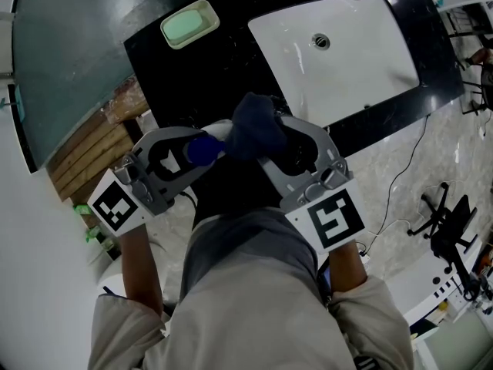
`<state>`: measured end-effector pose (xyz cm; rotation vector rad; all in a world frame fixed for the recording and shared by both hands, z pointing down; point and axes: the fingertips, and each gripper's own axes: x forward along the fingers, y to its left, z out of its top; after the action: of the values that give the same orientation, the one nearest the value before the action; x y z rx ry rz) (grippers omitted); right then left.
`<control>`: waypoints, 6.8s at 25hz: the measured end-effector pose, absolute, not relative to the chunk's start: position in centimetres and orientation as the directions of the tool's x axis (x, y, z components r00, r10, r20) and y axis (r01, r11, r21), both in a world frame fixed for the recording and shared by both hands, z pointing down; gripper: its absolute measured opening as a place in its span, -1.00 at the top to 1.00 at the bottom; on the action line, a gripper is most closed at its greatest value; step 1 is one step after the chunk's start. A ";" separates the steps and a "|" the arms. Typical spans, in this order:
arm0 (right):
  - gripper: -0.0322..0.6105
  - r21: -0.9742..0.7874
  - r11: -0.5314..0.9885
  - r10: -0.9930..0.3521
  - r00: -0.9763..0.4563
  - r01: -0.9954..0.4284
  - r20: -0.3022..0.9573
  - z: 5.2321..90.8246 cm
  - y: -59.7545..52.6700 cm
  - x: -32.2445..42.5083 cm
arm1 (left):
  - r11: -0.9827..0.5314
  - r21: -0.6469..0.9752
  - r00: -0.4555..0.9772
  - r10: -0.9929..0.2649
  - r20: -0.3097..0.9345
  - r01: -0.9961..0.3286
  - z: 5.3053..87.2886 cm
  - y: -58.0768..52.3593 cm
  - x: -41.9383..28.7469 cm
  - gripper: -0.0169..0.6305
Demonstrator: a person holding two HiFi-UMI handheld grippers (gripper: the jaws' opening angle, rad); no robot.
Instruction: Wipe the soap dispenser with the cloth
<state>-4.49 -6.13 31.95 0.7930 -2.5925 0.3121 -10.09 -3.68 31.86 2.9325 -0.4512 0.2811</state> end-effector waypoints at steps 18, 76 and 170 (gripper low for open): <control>0.52 -0.050 0.808 -0.498 -0.726 -0.586 0.474 33.7 -5.2 -5.2 | -0.834 0.153 0.848 -0.516 0.123 -0.530 31.4 -4.8 -10.6 0.55; 0.51 0.043 0.858 -0.377 -0.571 -0.511 0.729 45.0 -2.2 -6.1 | -0.804 0.166 0.820 -0.563 0.100 -0.572 31.3 -5.2 -10.7 0.55; 0.52 -0.209 0.763 -0.528 -0.776 -0.612 0.347 32.0 -3.4 -5.0 | -0.679 0.185 0.696 -0.716 0.046 -0.711 29.8 -4.8 -11.6 0.55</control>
<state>-5.03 -3.40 32.00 0.8887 -2.6922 0.4542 -11.60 -4.76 29.77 2.7164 -1.1547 -0.0456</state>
